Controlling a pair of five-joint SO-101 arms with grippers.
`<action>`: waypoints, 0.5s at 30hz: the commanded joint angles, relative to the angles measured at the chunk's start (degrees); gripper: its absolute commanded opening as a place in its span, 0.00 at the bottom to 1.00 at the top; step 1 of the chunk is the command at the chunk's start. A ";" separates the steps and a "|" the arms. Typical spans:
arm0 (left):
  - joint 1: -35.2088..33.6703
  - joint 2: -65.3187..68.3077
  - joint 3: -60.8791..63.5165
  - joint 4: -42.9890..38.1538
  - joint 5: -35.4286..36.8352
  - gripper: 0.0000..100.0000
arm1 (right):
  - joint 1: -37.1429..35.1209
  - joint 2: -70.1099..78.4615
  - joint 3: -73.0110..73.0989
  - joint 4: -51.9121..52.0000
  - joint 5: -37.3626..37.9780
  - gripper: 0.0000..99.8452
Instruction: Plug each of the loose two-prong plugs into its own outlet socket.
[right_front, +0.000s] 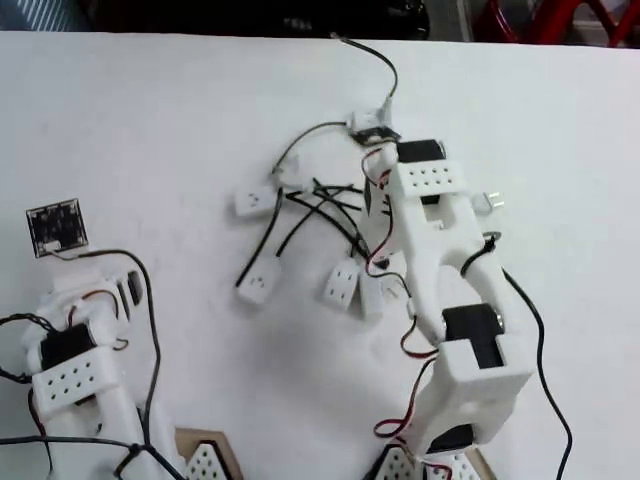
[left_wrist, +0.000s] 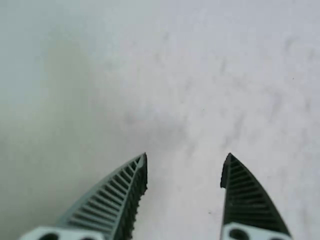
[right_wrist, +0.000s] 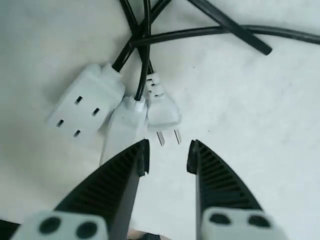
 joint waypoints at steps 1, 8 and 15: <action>0.66 -1.19 -0.26 -1.32 0.09 0.24 | 0.31 1.63 -0.26 -0.31 2.37 0.13; 0.66 -1.19 -0.26 -1.32 0.09 0.24 | -2.15 9.89 -0.70 -0.75 2.29 0.13; 0.66 -1.19 -0.26 -1.32 0.09 0.24 | -2.51 12.88 -0.70 -3.91 2.20 0.13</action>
